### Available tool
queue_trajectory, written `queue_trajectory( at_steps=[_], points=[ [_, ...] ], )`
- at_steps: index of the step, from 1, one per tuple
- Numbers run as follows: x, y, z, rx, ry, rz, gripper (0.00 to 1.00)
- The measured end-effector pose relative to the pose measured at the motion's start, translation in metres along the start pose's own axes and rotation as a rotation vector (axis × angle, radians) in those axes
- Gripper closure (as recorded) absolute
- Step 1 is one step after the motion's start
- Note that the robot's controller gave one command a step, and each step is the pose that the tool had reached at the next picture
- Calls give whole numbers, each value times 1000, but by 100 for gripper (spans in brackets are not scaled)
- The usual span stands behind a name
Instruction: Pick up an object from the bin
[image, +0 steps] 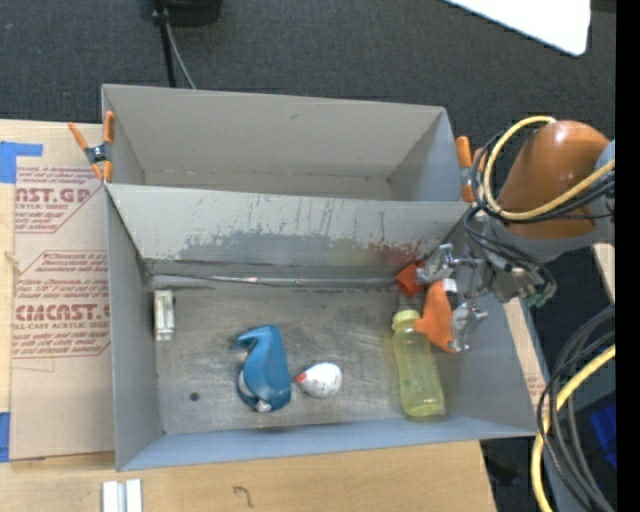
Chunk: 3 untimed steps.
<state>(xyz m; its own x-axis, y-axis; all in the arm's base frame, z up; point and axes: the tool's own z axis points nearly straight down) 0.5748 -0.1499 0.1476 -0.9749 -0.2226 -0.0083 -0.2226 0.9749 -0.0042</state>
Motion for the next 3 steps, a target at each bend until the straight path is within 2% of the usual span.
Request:
queue_trajectory(
  at_steps=[1, 2, 3],
  points=[
    [22, 3, 14, -3, 7, 244, 100],
    [22, 3, 14, -3, 7, 244, 0],
    [22, 3, 14, -3, 7, 244, 0]
  ],
)
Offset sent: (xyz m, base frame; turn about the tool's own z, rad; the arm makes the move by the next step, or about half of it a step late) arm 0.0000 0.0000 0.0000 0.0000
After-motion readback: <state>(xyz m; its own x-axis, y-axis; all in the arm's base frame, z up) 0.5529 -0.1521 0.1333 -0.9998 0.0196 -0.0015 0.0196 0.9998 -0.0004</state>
